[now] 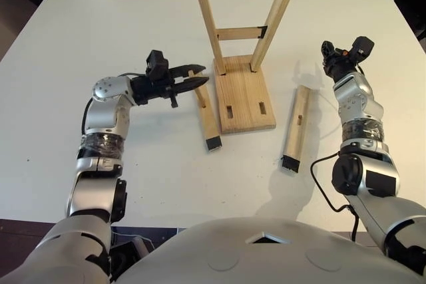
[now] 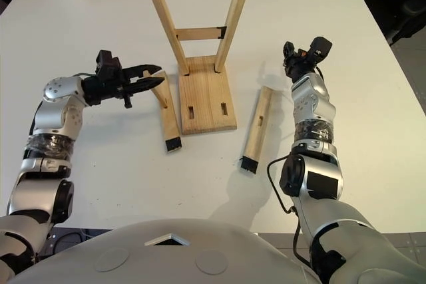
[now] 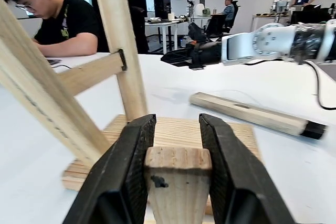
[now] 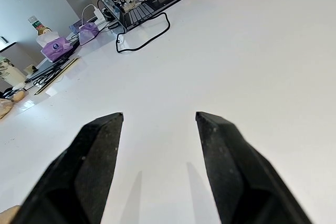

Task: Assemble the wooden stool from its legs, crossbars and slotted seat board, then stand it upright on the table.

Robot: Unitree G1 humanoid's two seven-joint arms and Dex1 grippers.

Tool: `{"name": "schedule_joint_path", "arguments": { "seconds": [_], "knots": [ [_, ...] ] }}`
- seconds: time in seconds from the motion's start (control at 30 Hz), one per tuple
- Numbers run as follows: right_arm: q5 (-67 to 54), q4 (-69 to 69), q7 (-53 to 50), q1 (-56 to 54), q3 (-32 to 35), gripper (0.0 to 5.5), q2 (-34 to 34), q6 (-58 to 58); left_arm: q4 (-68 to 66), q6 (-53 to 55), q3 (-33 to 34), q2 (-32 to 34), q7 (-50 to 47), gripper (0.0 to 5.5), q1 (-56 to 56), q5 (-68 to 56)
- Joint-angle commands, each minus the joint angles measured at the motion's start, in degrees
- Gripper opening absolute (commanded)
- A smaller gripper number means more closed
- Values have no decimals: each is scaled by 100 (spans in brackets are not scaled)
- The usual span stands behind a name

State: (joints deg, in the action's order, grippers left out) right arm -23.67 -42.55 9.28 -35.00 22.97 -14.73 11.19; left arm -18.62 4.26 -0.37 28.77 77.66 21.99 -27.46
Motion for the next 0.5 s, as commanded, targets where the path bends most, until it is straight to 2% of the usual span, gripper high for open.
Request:
{"name": "schedule_joint_path", "arguments": {
  "seconds": [0.03,0.5],
  "knots": [
    [22,-152,1,47,64,254,-49,-43,319,463,-201,204,161,130,-357,44],
    [81,-217,-117,362,20,254,113,-150,-767,525,-1240,498,597,130,385,894]
  ]
}}
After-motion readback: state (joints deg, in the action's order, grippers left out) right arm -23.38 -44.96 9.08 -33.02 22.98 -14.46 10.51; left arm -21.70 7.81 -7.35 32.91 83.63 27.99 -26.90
